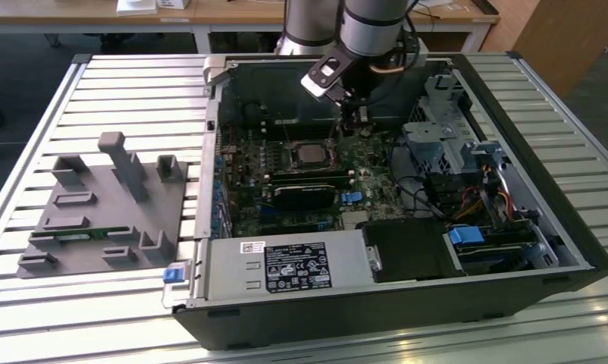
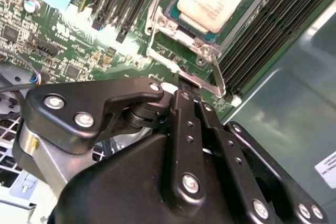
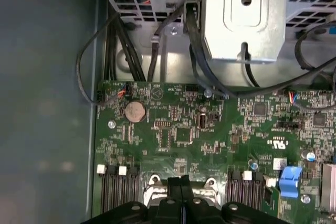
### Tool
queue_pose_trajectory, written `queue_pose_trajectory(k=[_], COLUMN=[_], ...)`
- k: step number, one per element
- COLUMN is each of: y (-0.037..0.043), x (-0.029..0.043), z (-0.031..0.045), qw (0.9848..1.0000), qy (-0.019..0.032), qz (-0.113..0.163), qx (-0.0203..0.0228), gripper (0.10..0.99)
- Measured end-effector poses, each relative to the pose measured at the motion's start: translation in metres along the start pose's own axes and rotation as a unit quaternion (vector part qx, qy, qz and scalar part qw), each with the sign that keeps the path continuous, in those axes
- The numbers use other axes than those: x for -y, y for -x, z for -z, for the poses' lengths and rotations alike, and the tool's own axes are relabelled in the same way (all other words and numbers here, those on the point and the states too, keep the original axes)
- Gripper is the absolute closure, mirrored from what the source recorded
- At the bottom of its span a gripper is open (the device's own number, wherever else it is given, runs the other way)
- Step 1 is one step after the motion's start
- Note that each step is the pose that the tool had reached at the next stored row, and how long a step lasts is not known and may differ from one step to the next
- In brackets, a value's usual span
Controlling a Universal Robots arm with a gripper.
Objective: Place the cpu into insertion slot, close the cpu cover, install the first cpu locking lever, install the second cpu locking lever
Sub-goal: 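Close the cpu cover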
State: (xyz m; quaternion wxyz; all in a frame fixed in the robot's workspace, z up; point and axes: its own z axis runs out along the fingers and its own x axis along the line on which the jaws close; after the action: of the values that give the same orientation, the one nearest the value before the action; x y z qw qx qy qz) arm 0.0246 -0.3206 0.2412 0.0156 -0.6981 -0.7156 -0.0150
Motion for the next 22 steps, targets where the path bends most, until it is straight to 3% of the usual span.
queue_pose_trajectory(k=[7, 13, 18, 22], y=[-0.0003, 0.0, -0.0002, -0.0001], x=[0.0149, 0.0226, 0.0383, 0.0404], z=[-0.0025, -0.0124, -0.0171, -0.0199], qw=[1.0, 1.0, 1.0, 1.0], qy=[0.0, -0.0004, -0.0004, -0.001], qz=[0.0, 0.0, 0.0, 0.0], qx=[0.0, 0.0, 0.0, -0.0001], gripper=[0.973, 0.973, 0.973, 0.973])
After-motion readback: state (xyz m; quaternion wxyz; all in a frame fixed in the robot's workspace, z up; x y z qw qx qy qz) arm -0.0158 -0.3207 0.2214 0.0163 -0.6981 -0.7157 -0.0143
